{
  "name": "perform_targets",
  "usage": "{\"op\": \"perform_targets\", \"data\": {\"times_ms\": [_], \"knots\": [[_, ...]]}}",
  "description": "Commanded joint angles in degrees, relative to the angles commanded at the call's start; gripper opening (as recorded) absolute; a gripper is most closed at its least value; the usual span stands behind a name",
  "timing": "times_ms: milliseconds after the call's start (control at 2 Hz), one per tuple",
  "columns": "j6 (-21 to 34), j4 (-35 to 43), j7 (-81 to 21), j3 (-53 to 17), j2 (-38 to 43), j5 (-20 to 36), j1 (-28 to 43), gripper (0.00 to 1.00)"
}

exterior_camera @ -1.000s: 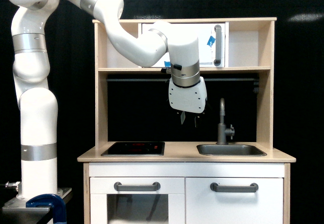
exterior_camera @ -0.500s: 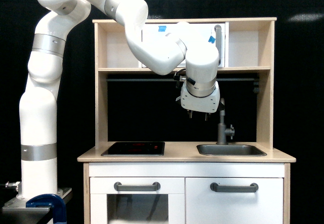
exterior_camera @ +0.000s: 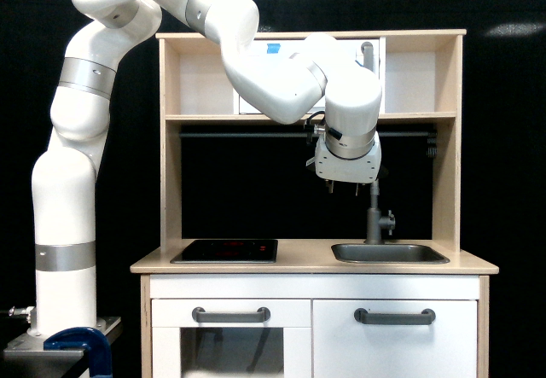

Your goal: Open the oven door

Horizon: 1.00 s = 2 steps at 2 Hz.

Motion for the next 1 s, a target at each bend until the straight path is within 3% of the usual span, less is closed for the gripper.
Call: {"op": "perform_targets", "data": {"times_ms": [500,1000], "knots": [[6.13,7.56,0.58,2.78,4.07,-1.10,-3.45,1.00],[6.47,7.27,0.77,4.01,3.18,-0.98,-4.65,1.00]]}}
